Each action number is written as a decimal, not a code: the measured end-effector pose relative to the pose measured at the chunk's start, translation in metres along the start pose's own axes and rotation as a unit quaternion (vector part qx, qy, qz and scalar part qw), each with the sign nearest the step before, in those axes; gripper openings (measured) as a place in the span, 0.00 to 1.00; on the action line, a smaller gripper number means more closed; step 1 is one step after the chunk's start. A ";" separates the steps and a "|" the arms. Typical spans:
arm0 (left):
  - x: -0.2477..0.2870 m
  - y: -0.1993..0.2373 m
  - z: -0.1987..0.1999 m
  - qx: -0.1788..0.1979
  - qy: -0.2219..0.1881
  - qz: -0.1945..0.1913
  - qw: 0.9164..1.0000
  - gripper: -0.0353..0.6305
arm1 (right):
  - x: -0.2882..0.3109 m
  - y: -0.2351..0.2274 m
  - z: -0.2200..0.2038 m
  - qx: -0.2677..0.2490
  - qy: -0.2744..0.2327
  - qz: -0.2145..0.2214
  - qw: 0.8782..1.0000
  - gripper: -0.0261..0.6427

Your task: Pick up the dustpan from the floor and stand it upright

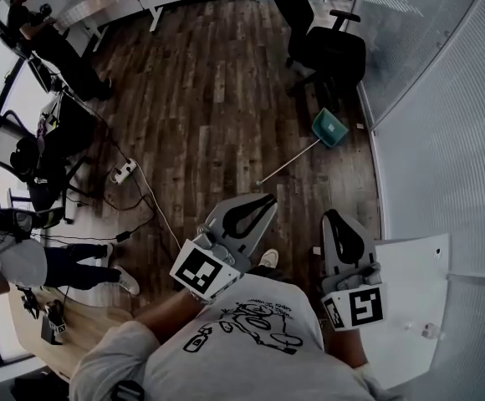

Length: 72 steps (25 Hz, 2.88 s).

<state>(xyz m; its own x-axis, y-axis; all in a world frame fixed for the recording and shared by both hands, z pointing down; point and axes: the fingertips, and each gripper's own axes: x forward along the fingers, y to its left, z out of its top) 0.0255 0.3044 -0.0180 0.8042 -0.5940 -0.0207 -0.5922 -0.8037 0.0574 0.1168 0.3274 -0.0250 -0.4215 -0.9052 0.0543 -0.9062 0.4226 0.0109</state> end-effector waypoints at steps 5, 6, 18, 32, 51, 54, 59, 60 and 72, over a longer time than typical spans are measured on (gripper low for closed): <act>0.020 0.006 -0.007 -0.005 0.004 0.007 1.000 0.08 | 0.010 -0.021 -0.008 0.005 0.007 0.003 1.000 0.07; 0.023 0.008 -0.007 -0.008 0.003 0.009 1.000 0.08 | 0.013 -0.024 -0.008 0.005 0.007 0.003 1.000 0.07; 0.057 0.075 -0.012 -0.016 0.003 0.016 1.000 0.08 | 0.091 -0.042 -0.010 -0.002 0.012 0.019 1.000 0.07; 0.107 0.237 0.003 -0.017 -0.011 0.018 1.000 0.08 | 0.261 -0.057 0.006 -0.015 0.012 0.031 0.999 0.07; 0.154 0.331 -0.006 -0.028 -0.004 0.008 1.000 0.08 | 0.360 -0.087 0.002 -0.015 0.020 0.014 1.000 0.07; 0.164 0.334 -0.002 -0.029 -0.009 0.012 0.999 0.08 | 0.360 -0.098 0.006 -0.018 0.023 0.011 1.000 0.07; 0.178 0.334 -0.006 -0.029 -0.004 0.017 0.999 0.08 | 0.358 -0.116 0.003 -0.018 0.028 0.012 0.999 0.07; 0.180 0.334 -0.008 -0.029 -0.002 0.017 0.999 0.08 | 0.358 -0.118 0.002 -0.017 0.029 0.011 0.999 0.07; 0.185 0.334 -0.056 -0.039 0.037 0.019 0.998 0.08 | 0.357 -0.122 -0.047 0.009 0.064 0.023 0.998 0.07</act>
<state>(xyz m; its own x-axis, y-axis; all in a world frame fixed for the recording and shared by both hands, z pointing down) -0.0209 -0.0715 0.0533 0.7840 -0.6182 0.0570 -0.6195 -0.7733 0.1351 0.0781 -0.0451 0.0397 -0.4564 -0.8712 0.1810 -0.8869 0.4618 -0.0132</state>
